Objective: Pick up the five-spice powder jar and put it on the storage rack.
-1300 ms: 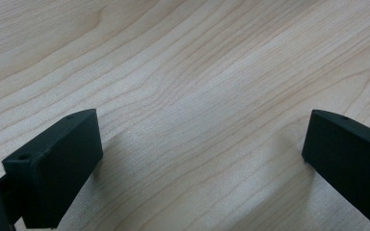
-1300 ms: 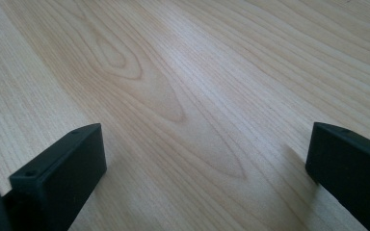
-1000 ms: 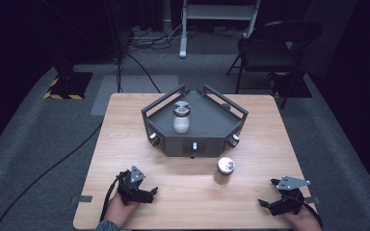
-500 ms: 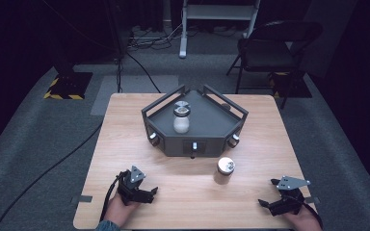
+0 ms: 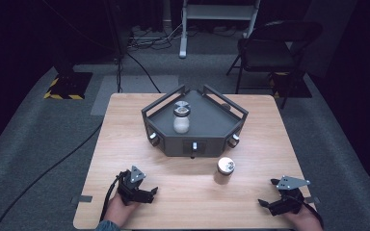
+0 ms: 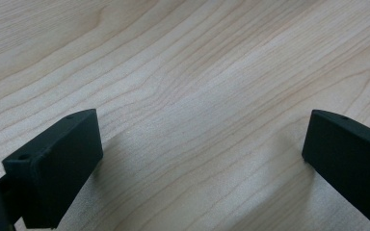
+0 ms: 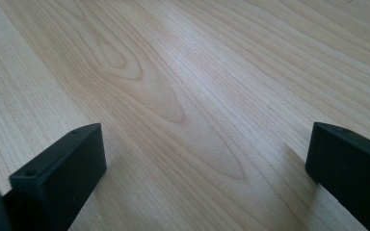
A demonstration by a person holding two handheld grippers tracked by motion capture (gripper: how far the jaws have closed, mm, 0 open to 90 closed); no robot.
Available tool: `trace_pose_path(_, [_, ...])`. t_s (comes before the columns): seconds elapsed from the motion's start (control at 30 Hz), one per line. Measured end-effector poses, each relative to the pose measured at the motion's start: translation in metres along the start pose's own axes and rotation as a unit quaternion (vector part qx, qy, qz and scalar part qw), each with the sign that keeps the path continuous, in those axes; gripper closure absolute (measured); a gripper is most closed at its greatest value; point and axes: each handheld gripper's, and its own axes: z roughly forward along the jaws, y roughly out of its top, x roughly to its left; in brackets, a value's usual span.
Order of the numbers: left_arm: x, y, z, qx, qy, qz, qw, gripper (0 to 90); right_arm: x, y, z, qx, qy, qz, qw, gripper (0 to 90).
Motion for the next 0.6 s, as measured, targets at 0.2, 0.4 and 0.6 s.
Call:
trace_pose_path(0.2, [0.000,0.000,0.000,0.000,0.000,0.000,1.0000,0.2,0.000,0.002,0.001,0.000,0.003,-0.002,1.0000,0.3])
trace_pose_path(0.4, [0.000,0.000,0.000,0.000,0.000,0.000,1.0000,0.2,0.002,0.016,-0.002,0.008,0.011,-0.011,0.9998,2.2])
trace_pose_path(0.6, [0.000,0.000,0.000,0.000,0.000,0.000,1.0000,0.2,0.002,0.013,-0.011,-0.028,0.011,-0.004,0.9995,2.3])
